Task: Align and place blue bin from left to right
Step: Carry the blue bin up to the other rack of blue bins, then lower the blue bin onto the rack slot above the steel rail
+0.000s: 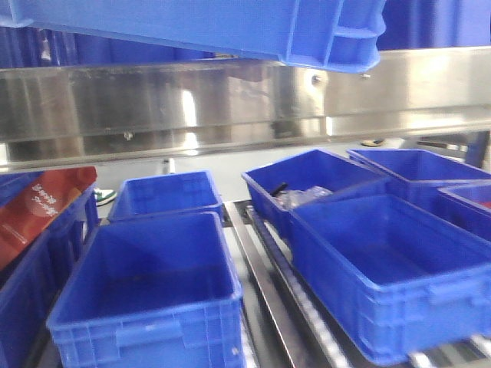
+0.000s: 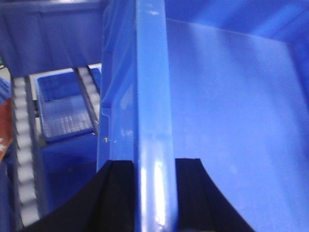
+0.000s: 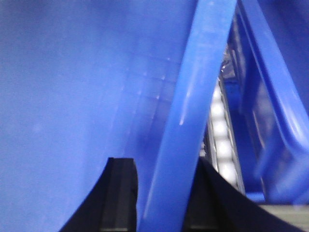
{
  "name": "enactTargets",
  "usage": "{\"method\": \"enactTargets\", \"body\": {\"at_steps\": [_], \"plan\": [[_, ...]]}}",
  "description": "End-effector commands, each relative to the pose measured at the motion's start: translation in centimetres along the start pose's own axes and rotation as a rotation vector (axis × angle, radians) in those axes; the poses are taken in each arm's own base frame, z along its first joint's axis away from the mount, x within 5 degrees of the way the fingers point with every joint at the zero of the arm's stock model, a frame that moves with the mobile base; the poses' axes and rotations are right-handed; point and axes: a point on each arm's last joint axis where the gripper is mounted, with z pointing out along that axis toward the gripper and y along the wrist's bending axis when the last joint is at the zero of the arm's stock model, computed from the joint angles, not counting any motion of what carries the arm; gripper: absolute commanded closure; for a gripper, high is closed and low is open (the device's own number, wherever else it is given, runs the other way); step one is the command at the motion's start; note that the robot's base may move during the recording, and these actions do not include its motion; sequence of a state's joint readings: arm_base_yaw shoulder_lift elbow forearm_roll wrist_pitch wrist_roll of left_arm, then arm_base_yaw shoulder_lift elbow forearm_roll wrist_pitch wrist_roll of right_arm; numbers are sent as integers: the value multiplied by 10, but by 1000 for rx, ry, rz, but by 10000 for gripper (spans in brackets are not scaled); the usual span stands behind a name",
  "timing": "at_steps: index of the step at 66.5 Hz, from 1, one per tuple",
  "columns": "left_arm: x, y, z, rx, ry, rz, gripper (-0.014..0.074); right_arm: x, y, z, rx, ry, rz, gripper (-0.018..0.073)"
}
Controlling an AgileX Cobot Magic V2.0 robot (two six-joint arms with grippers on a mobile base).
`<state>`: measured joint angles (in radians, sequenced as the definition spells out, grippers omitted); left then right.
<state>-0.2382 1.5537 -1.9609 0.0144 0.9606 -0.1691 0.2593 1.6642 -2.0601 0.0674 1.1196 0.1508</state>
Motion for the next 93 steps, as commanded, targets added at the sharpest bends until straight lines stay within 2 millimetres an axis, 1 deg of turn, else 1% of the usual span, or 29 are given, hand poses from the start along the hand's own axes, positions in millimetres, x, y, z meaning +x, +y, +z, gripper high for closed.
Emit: {"method": "enactTargets", "body": {"at_steps": [1,93], "plan": [[-20,-5,-21,54,-193,-16,708,-10,5,-13,-31,-109,-27,712],[-20,-5,-21,54,-193,-16,708,-10,5,-13,-31,-109,-27,712]]}}
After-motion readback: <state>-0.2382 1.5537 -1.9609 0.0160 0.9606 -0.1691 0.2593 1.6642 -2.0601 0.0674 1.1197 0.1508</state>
